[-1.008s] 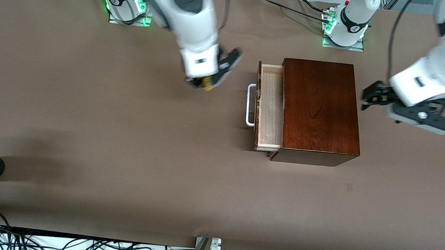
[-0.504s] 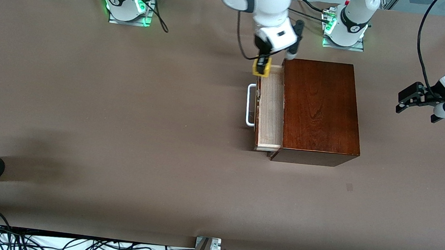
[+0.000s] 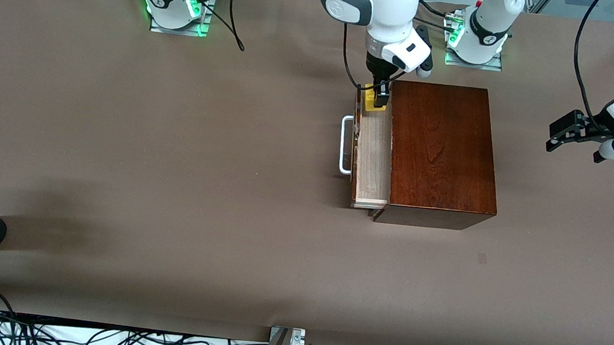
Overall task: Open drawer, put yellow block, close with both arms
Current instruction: 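Carry the yellow cube with the right gripper and lower it into the drawer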
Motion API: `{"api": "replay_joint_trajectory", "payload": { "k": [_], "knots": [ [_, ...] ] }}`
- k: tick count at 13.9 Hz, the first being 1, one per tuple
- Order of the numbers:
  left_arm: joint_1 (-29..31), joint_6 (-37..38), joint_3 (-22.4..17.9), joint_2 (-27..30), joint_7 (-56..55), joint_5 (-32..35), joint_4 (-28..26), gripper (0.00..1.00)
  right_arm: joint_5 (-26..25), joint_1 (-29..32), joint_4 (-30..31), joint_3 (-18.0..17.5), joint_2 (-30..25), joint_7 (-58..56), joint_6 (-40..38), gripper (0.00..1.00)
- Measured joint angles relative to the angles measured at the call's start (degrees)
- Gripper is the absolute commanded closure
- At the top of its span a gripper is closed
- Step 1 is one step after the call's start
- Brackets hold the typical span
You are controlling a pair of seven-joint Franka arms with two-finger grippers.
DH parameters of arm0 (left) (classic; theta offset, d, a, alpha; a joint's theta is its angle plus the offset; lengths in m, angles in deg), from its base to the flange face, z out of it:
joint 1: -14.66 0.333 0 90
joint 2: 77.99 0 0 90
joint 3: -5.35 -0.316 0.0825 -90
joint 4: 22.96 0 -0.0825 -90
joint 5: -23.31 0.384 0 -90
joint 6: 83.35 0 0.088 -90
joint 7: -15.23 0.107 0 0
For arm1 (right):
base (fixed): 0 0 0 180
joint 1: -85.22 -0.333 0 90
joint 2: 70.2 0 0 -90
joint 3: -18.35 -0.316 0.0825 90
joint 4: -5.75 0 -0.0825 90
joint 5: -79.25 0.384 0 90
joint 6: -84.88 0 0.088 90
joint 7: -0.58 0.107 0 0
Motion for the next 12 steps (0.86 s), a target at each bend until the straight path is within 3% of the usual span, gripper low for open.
{"api": "replay_joint_trajectory", "payload": {
  "k": [12],
  "knots": [
    [-0.03, 0.14, 0.29, 0.01, -0.31, 0.0, -0.01, 0.0, -2.18, -0.36, -0.02, 1.29, 6.11, -0.47, 7.3, 1.0]
  ]
}}
